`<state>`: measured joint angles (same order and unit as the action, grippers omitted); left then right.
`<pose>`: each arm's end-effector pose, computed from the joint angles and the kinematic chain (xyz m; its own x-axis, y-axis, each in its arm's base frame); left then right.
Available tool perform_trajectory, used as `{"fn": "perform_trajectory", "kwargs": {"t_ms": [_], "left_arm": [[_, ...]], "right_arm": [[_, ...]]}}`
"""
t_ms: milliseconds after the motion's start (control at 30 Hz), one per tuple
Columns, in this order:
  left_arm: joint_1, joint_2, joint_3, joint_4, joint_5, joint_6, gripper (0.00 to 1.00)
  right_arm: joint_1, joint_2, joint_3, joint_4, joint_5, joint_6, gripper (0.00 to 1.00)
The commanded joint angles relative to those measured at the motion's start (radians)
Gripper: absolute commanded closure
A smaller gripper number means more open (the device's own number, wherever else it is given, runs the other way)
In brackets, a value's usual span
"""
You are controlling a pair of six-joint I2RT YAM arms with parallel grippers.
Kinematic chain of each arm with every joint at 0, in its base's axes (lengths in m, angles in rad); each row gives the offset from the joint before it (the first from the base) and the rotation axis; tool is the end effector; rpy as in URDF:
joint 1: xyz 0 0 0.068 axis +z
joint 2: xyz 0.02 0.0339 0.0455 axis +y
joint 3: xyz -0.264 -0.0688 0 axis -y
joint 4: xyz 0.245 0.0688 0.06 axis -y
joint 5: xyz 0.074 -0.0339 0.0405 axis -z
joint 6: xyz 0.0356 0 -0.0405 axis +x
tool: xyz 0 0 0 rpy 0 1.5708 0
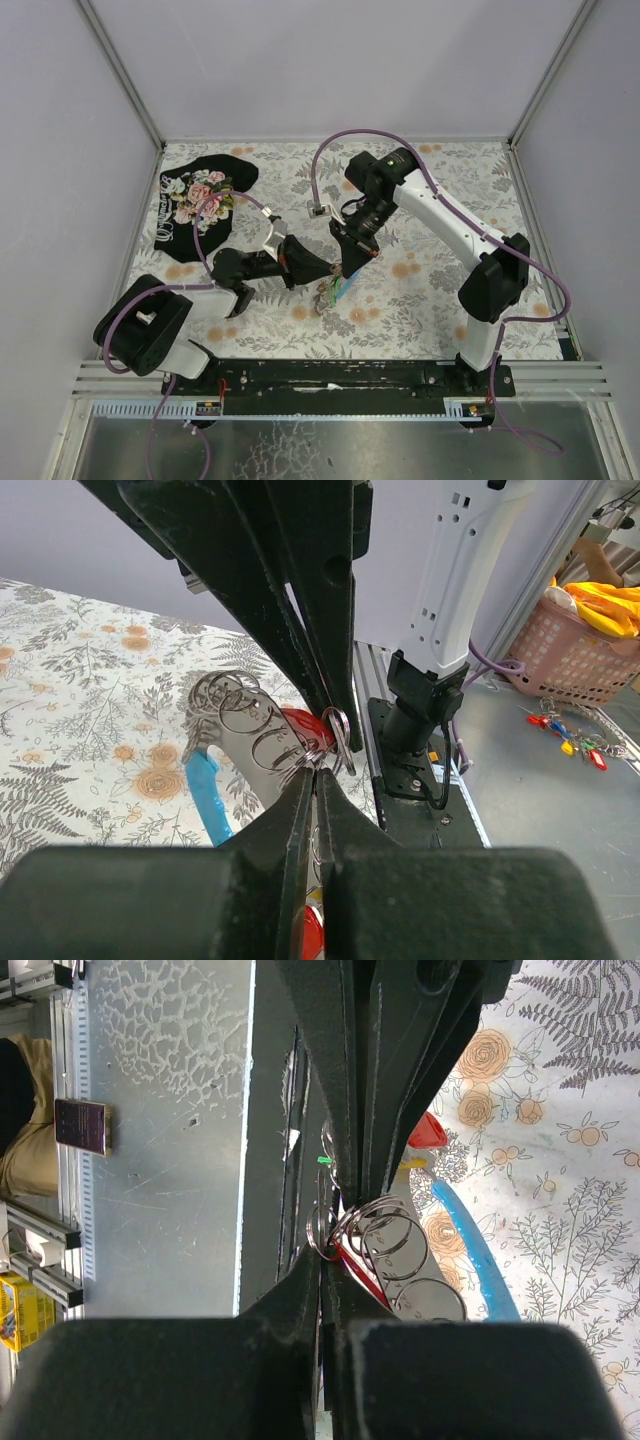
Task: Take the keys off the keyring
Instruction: Remove the key from the keyring.
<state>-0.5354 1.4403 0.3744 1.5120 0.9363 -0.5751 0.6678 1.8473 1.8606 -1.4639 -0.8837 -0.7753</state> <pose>0.1939 -0.1484 0.2309 -0.1930 -0.2604 -0.9460 0.9800 -0.0030 -0.1991 0.2561 0.2370 0.3348 -0.2309 -0.7475 -0.6228 -0.8781 -0.1156 0.4642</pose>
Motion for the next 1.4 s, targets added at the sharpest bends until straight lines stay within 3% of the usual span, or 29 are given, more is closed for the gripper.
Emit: {"fn": "perform_trajectory", "kwargs": {"t_ms": [0,467,1367], "left_arm": [[0.005,-0.018,0.013,0.081,0.007,-0.002,1.0],[0.011,-0.075,-0.061,0.023,-0.067,0.101,1.0],[0.018,-0.165,-0.103,-0.007,-0.165,0.145,1.0]], "right_arm": [[0.009,0.003,0.046,-0.011,-0.044,0.005,1.0],[-0.004,-0.044,0.015,-0.011,-0.018,0.002,1.0],[-0.033,-0.088,-0.088,-0.011,-0.01,-0.025,1.0]]}}
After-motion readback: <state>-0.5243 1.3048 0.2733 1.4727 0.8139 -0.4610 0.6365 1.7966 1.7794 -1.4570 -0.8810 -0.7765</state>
